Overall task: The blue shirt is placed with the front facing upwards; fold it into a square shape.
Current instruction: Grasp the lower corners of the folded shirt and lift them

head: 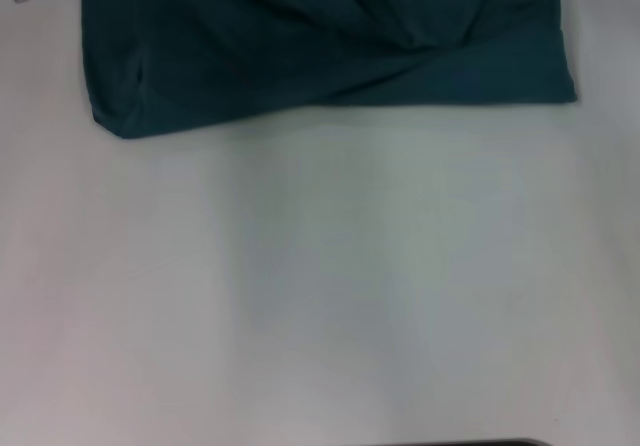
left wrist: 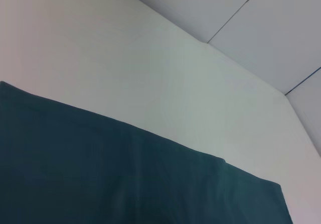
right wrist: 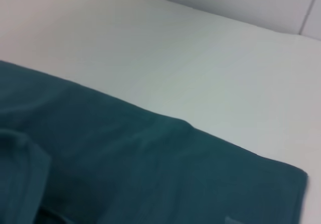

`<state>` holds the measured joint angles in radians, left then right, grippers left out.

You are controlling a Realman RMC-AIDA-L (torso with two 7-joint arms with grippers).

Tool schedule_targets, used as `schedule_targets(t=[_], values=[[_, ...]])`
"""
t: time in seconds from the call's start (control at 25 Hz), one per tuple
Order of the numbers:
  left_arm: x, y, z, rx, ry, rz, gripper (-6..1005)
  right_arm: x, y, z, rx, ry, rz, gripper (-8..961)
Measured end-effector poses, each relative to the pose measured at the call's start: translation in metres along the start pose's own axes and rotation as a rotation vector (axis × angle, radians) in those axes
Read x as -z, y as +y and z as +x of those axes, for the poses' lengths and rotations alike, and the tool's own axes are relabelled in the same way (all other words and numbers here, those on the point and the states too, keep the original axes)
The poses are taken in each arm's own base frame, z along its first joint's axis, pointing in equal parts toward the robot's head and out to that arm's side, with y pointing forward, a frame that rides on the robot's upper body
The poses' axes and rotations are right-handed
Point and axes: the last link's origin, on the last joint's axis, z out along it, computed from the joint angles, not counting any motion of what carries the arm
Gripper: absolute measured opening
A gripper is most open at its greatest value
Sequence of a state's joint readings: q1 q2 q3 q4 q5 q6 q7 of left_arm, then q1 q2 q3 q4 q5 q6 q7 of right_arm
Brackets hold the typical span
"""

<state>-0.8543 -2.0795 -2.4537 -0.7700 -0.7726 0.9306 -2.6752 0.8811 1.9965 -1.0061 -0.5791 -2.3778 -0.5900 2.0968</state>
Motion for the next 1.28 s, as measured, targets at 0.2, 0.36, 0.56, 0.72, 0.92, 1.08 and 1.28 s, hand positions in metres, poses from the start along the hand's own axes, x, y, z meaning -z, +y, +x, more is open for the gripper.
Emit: schedule_targets(t=[0.2, 0.36, 0.56, 0.72, 0.92, 1.08, 1.28], values=[[-0.002, 0.003, -0.003, -0.009, -0.007, -0.003, 35, -0.009, 0.01, 0.006, 0.058, 0.011, 0.028, 26], [-0.002, 0.004, -0.001, -0.01, 0.002, 0.0, 35, -0.01, 0.011, 0.007, 0.06, 0.004, 0.046, 26], [-0.002, 0.004, 0.001, -0.012, 0.01, 0.002, 36, -0.009, 0.009, 0.007, 0.056, 0.0, 0.053, 27], [-0.002, 0.004, 0.003, -0.012, 0.019, 0.006, 34, -0.008, 0.008, 0.007, 0.056, -0.001, 0.055, 27], [-0.002, 0.002, 0.003, -0.004, 0.029, 0.014, 33, -0.008, 0.009, 0.005, 0.064, -0.005, 0.052, 28], [-0.001, 0.0, 0.004, 0.004, 0.04, 0.021, 33, -0.009, 0.012, 0.004, 0.069, -0.003, 0.043, 28], [-0.001, -0.002, 0.005, 0.014, 0.056, 0.029, 32, -0.008, 0.014, 0.002, 0.074, -0.011, 0.042, 29]])
